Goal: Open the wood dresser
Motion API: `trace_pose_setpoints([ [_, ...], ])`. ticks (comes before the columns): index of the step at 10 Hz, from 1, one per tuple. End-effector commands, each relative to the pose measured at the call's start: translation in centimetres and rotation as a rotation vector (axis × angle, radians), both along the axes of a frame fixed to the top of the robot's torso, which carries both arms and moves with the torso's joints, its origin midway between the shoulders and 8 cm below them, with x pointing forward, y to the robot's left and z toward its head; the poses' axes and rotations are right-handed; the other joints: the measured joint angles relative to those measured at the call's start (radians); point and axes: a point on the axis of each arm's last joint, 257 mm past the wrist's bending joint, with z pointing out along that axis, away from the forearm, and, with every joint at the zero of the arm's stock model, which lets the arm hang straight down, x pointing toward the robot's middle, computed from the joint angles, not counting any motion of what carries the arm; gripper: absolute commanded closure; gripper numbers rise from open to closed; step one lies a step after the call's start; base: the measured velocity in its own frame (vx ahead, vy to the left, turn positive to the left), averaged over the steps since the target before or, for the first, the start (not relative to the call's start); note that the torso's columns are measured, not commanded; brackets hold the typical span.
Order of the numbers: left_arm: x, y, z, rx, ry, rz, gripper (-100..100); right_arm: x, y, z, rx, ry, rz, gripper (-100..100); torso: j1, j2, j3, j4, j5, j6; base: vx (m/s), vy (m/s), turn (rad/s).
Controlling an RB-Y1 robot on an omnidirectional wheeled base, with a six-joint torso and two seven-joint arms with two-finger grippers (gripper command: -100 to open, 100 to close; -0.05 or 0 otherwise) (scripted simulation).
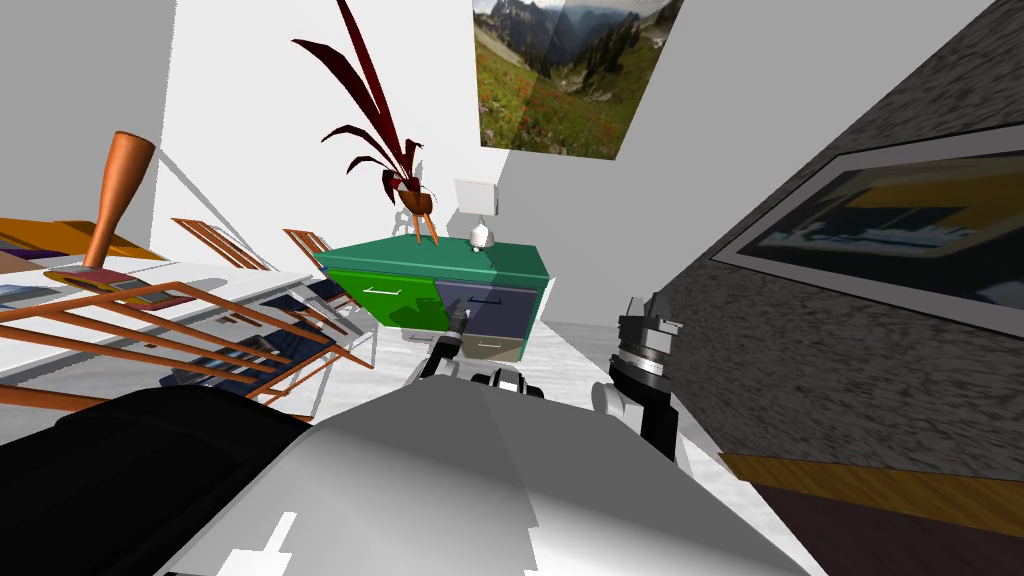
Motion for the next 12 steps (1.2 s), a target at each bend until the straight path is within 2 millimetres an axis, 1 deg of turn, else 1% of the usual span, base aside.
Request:
trace_pose_setpoints([
  [1,0.3,-0.7,-0.8,-0.055,0.011,0.021,-100,0.0,0.0,0.0,0.000,0.000,0.000,0,0.000,0.000,0.000,0.000,0.000,0.000,0.004,-0.008,-0.001],
  [3,0.3,-0.8,-0.8,-0.058,0.011,0.022,-100,0.0,0.0,0.0,0.000,0.000,0.000,0,0.000,0.000,0.000,0.000,0.000,0.000,0.000,0.000,0.000],
  [5,0.3,-0.6,0.2,-0.059,0.011,0.026,-100,0.0,0.0,0.0,0.000,0.000,0.000,0,0.000,-0.003,-0.002,-0.001,0.000,0.000,0.085,0.011,-0.018],
  [6,0.3,-0.7,0.0,-0.060,0.010,0.025,-100,0.0,0.0,0.0,0.000,0.000,0.000,0,0.000,-0.005,-0.003,-0.001,0.000,0.000,0.055,0.006,-0.002],
  [7,0.3,-0.8,-0.7,-0.060,0.011,0.023,100,0.0,0.0,0.0,0.000,0.000,0.000,0,-0.001,-0.001,-0.001,-0.001,0.000,0.000,-0.065,-0.003,0.025],
  [8,0.4,-0.8,-0.4,-0.060,0.012,0.024,100,0.0,0.0,0.0,0.000,0.000,0.000,0,-0.001,0.006,0.004,0.001,0.000,0.000,-0.031,0.005,0.015],
  [9,0.2,-0.9,0.5,-0.059,-0.003,0.020,100,0.0,0.0,0.0,0.000,0.000,0.000,0,0.001,0.000,0.002,-0.005,0.004,0.001,-0.120,-0.022,0.013],
  [12,-0.2,-1.0,0.4,-0.060,0.012,0.017,100,0.0,0.0,0.0,0.000,0.000,0.000,0,0.000,-0.001,0.000,-0.002,0.001,0.000,-0.194,-0.027,0.010],
])
